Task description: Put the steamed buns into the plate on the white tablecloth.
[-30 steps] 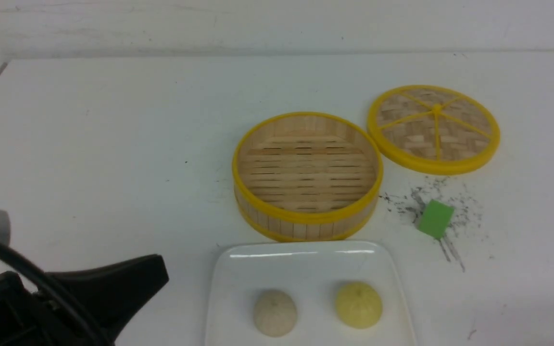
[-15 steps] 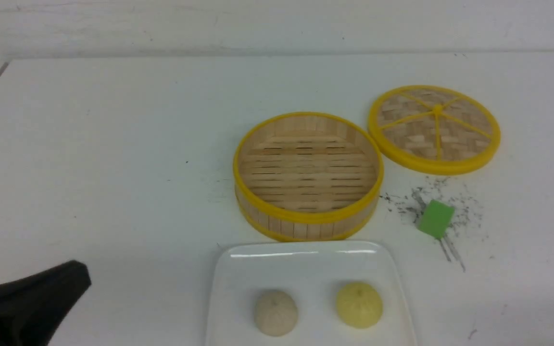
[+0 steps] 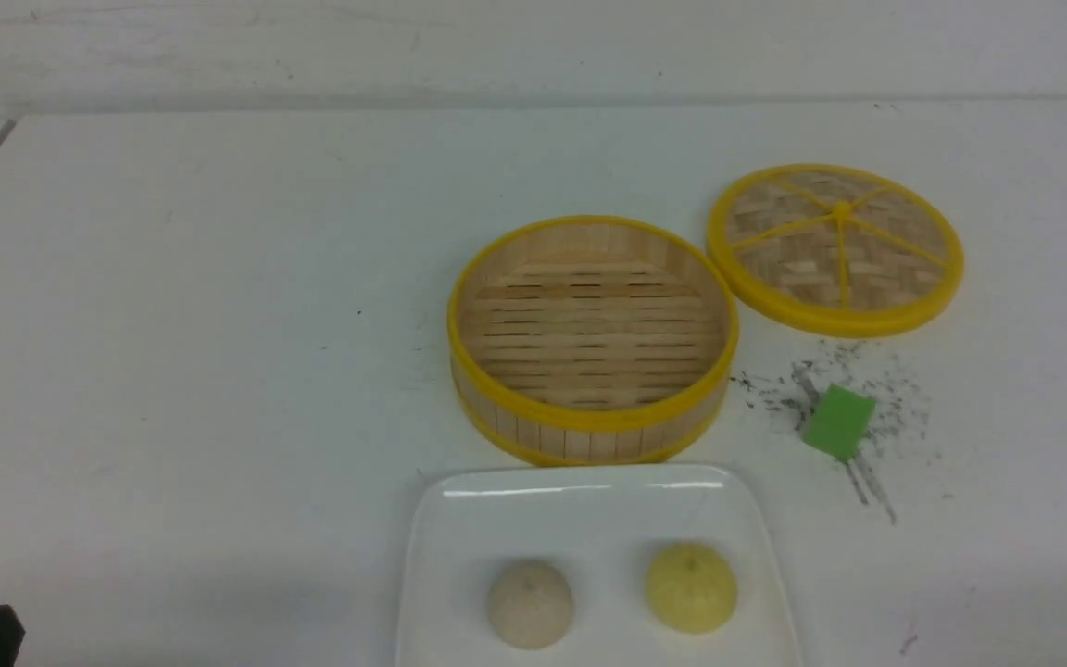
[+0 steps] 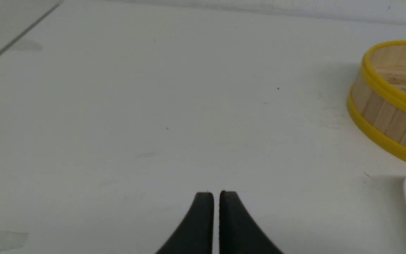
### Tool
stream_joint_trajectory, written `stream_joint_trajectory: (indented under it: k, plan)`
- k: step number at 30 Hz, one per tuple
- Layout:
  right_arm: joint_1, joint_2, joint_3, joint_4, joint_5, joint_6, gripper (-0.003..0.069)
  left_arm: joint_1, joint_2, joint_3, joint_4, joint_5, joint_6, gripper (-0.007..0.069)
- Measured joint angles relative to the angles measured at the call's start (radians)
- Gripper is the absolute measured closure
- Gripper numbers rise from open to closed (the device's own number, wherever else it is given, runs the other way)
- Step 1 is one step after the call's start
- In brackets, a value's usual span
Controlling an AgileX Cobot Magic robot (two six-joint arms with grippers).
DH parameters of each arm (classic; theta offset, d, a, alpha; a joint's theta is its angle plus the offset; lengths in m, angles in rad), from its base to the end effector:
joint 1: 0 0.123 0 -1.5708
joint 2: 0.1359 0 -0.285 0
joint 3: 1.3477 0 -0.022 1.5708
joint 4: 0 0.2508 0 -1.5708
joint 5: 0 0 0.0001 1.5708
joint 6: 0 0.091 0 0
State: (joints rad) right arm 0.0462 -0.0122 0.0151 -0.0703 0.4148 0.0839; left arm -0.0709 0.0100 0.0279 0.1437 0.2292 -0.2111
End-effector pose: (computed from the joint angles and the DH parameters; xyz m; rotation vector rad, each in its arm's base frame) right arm 0.0513 -0.0002 0.1717 -0.0061 1.9003 0.0177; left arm 0.0570 -0.0011 0.1826 -0.0240 1.7488 -0.0754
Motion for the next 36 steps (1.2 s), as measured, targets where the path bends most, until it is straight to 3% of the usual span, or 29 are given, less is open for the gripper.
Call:
stream_joint_trajectory:
  k: [6, 36]
  plan:
    - [0.000, 0.000, 0.000, -0.001, 0.000, 0.000, 0.0522, 0.037, -0.021, 0.000, 0.007, 0.133, -0.009, 0.0570]
    - [0.000, 0.000, 0.000, -0.001, 0.000, 0.000, 0.0489, 0.037, -0.021, -0.002, 0.047, 0.142, -0.012, 0.0538]
